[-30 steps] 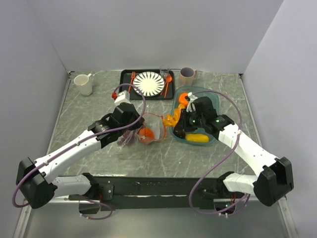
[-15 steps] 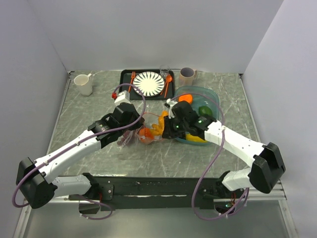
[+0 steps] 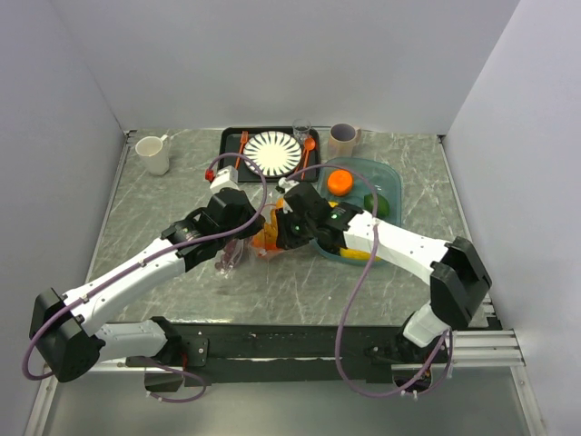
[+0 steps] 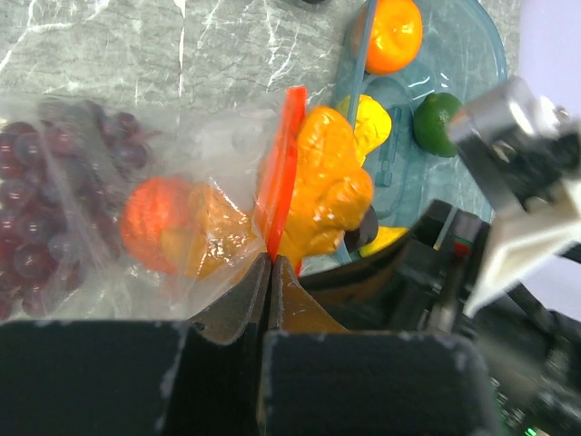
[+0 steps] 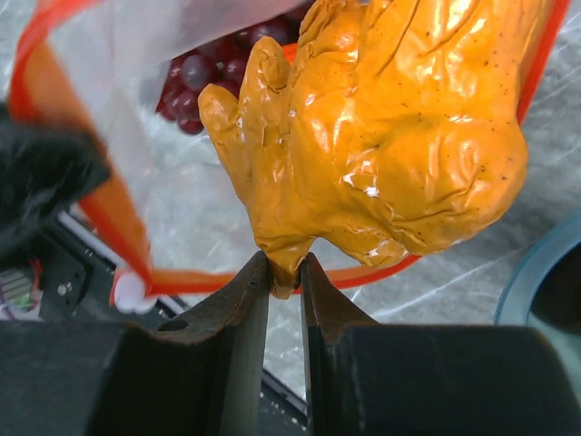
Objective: Place the food in the zip-top bag and seal the zipper
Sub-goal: Place the fake vegetable in the zipper food storage bag.
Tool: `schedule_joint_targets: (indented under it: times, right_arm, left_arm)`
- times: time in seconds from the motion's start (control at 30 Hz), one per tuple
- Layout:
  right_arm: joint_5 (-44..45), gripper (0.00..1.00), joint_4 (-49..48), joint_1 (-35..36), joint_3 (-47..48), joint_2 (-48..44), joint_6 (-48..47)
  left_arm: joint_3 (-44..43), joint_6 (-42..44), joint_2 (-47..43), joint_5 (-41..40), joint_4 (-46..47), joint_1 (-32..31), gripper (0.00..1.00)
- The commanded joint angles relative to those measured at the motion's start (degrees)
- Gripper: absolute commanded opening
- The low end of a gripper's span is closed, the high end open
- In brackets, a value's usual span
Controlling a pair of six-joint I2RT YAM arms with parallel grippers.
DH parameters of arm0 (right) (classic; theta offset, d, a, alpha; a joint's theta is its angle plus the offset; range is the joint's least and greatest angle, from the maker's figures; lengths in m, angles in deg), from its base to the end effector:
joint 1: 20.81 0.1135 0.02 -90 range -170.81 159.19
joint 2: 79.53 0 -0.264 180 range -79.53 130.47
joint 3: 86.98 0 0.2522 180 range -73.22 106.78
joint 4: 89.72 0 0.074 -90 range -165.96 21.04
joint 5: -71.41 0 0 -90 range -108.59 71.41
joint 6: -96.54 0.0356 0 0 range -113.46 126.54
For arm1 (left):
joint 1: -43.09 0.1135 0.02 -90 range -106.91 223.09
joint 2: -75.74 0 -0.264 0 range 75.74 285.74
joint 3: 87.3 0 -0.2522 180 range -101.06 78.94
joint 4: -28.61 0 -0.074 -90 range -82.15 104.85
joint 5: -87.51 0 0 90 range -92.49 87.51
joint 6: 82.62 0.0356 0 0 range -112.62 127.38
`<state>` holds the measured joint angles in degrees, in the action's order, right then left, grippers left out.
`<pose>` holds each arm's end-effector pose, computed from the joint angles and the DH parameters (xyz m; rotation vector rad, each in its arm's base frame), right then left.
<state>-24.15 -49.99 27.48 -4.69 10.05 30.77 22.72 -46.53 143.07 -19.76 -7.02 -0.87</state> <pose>0.2255 0.2582 0.2654 -0.5693 2.4417 0.6819 0.1950 -0.1734 0.3100 -0.3696 2.1643 -0.6778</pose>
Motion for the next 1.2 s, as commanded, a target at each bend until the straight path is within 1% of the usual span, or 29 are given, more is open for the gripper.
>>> schedule_joint_targets:
  times: [0.0,0.03,0.17,0.3,0.4,0.47,0.5,0.57,0.6,0.63,0.67,0.73,0.77,0.93,1.03,1.17]
  right_arm:
    - [1.61,0.32,-0.84,0.4,3.1,1.47,-1.38]
    - [1.61,0.39,-0.75,0.4,3.1,1.39,-1.46]
    - [-0.32,0.53,-1.72,0.4,2.48,-0.19,-1.82]
    - [-0.59,0.56,-2.07,0.22,1.96,-2.21,-1.64]
    - [2.57,0.56,-0.23,-0.04,2.48,-4.05,-0.68]
    - [5.82,0.56,0.48,-0.39,1.52,-5.81,0.29]
    - [8.78,0.56,0.74,-0.74,0.47,-7.65,1.86]
    - [14.14,0.67,2.14,-2.49,-0.76,-9.42,3.89]
    - [14.61,0.7,2.76,-3.37,-1.38,-10.56,5.98]
    - [13.83,0.71,3.55,-5.9,-2.43,-11.0,6.61]
    - [10.26,0.72,3.38,-6.97,-3.31,-11.62,7.32]
    - [6.64,0.71,2.24,-9.17,-6.03,-12.76,9.52]
    - [3.92,0.72,1.37,-9.36,-7.17,-13.11,9.96]
    - [-1.37,0.71,-1.53,-9.36,-10.7,-12.07,14.26]
    - [-3.57,0.68,-3.21,-9.36,-11.58,-10.66,15.67]
    - [-1.39,0.68,-3.65,-9.36,-12.46,-10.3,17.87]
  left_arm:
    - [-1.69,-0.58,-1.59,0.05,1.83,-0.15,0.01]
    - [-1.69,-0.58,-1.68,0.05,1.92,-0.07,0.01]
    - [-1.78,-0.67,-1.59,-0.04,1.74,-0.16,0.01]
    - [-1.78,-0.58,-1.5,-0.04,1.39,-0.15,0.01]
    - [-1.78,-0.76,-1.68,-0.39,1.3,-0.16,0.01]
    - [-1.78,-0.67,-1.76,-0.48,1.13,-0.15,0.01]
    - [-1.78,-0.58,-1.85,-0.56,0.95,-0.16,0.01]
    - [-1.78,-0.67,-1.94,-0.65,0.95,-0.15,0.01]
    - [-1.69,-0.58,-1.94,-0.65,0.95,-0.16,0.01]
    - [-1.69,-0.58,-1.85,-0.56,1.04,-0.16,0.01]
    - [-1.52,-0.67,-1.85,-0.48,1.21,-0.16,0.01]
    - [-1.52,-0.76,-1.85,-0.48,1.39,-0.07,0.01]
    - [-1.43,-0.76,-1.85,-0.39,1.56,-0.15,0.01]
    - [-1.52,-0.67,-1.59,-0.3,1.39,-0.07,0.01]
    - [-1.6,-0.67,-1.68,-0.48,1.21,-0.16,0.01]
    - [-1.61,-0.58,-1.85,-0.65,0.95,-0.15,0.01]
